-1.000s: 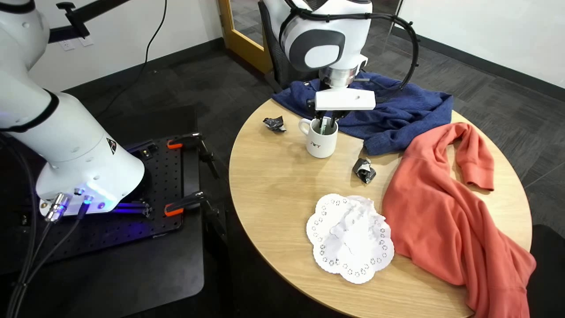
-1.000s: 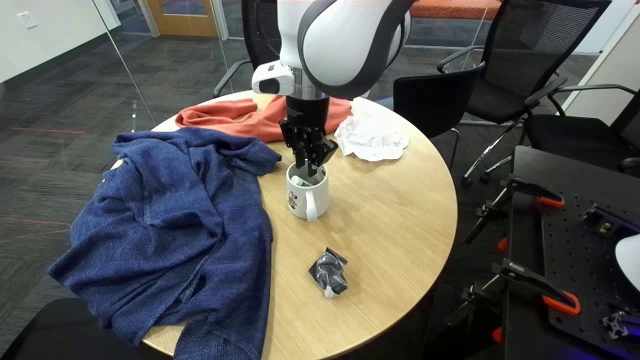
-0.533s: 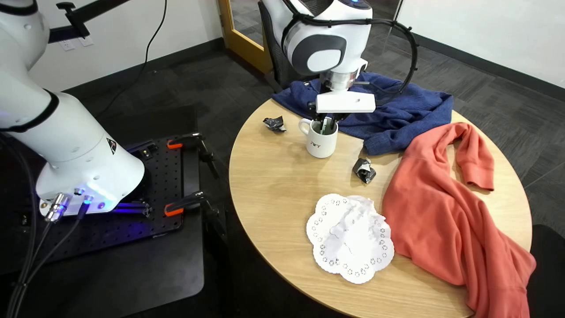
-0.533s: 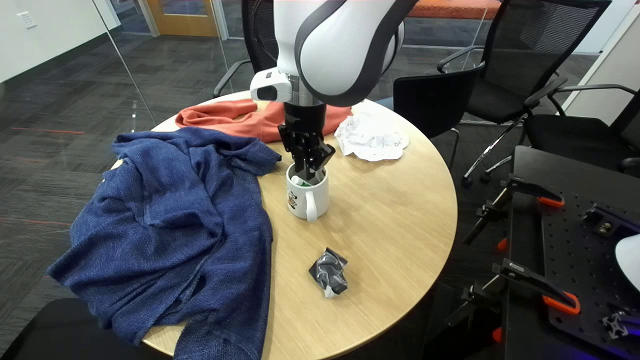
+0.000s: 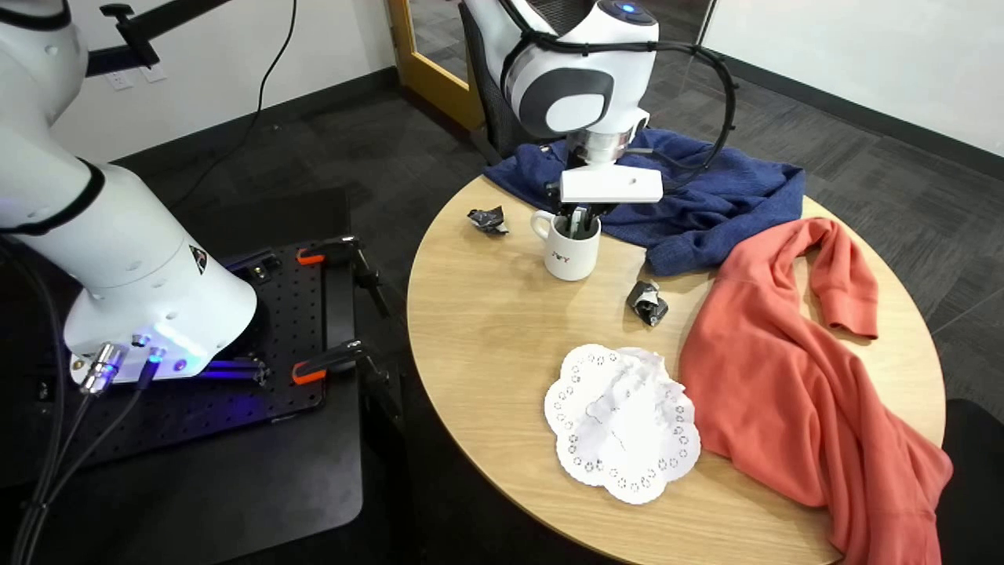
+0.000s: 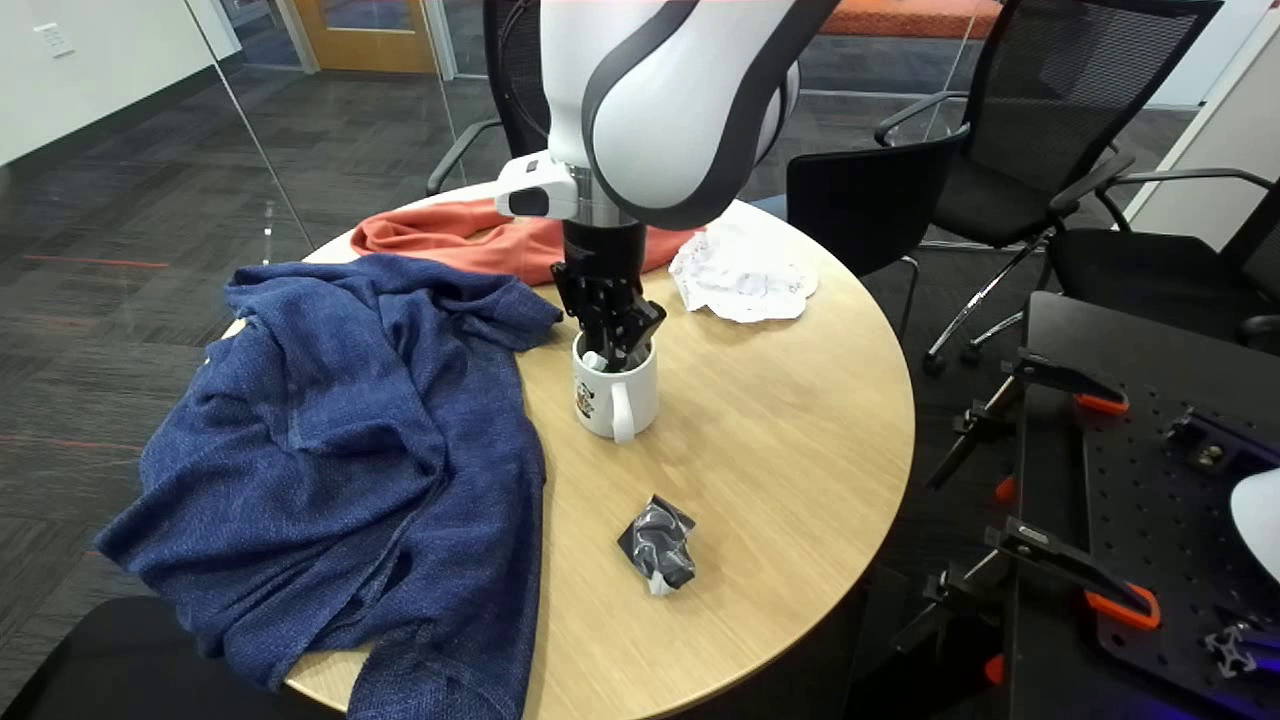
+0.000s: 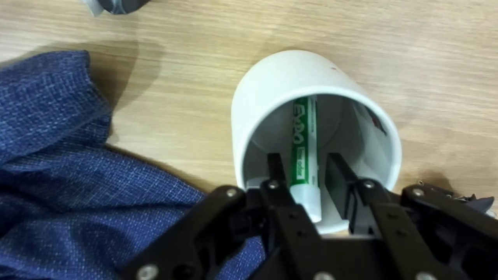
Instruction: Take the marker out of the mug and put it on the table
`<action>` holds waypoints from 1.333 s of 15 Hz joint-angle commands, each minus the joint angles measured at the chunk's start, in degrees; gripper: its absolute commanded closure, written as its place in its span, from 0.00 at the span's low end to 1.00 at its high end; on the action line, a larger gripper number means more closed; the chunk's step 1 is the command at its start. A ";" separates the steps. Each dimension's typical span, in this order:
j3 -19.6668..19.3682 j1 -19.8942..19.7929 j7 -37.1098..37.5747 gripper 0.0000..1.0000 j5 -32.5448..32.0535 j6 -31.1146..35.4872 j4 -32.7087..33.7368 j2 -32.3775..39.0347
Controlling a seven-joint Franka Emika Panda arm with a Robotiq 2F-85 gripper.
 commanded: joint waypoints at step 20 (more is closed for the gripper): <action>0.54 -1.99 11.66 0.95 0.65 1.34 -9.44 -17.40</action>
